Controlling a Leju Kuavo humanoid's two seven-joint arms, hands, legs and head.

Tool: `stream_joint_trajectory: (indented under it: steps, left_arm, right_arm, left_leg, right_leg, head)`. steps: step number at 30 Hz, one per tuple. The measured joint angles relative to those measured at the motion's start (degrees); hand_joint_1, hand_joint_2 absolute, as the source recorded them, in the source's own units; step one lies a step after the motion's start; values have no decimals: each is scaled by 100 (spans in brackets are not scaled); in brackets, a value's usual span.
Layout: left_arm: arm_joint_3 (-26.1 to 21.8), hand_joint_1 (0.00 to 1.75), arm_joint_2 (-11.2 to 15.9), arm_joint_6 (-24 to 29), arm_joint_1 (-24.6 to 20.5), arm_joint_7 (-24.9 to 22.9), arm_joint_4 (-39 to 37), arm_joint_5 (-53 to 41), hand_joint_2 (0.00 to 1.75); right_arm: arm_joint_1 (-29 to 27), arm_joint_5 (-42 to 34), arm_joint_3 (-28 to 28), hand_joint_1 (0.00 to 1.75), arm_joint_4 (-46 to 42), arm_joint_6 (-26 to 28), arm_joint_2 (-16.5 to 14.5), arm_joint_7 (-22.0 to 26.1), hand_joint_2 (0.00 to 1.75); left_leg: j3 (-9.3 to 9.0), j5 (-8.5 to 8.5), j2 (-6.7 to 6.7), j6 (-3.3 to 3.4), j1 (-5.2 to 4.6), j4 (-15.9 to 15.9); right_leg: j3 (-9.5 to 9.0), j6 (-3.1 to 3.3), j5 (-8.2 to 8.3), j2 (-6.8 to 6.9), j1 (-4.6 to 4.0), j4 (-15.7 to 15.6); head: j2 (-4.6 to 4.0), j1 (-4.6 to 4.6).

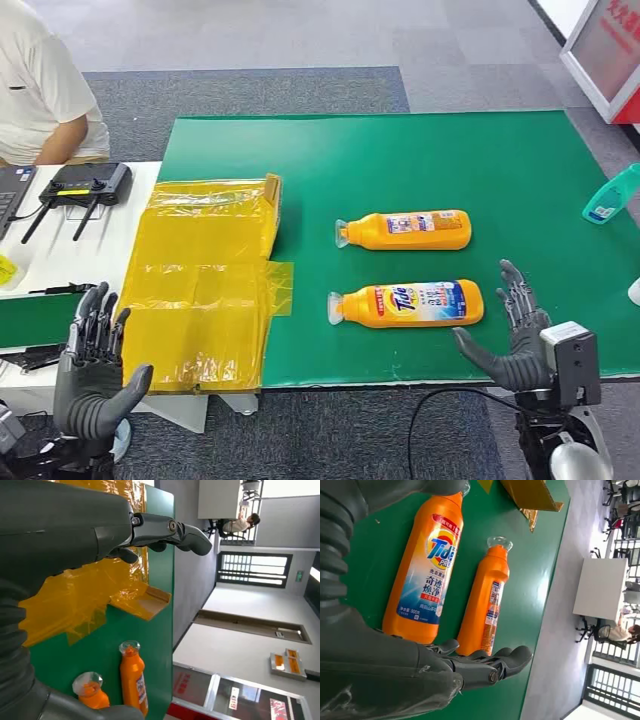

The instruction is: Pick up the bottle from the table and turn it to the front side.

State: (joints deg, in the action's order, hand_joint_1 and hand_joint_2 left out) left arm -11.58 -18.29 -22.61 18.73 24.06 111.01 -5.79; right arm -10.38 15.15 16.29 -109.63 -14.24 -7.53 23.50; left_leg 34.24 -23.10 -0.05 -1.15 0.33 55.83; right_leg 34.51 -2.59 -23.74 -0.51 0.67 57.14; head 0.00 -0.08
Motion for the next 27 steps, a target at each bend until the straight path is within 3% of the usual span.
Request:
stream_joint_trajectory:
  steps: [17, 27]
  left_arm:
    - [-58, 0, 25, 39, -5, -172, 151, -410, 175]
    - [88, 0, 198, 216, 20, -205, 236, -682, 175]
  right_arm:
    - [-46, -164, -82, 0, 74, -124, 98, 120, 175]
    - [-95, -201, -98, 0, 118, -274, 229, 87, 175]
  left_leg:
    - [0, 0, 0, 0, 0, 0]
    - [-1, 0, 0, 0, 0, 0]
  right_leg:
    - [1, 0, 0, 0, 0, 0]
    - [1, 0, 0, 0, 0, 0]
  head:
    - [0, 1]
    - [0, 1]
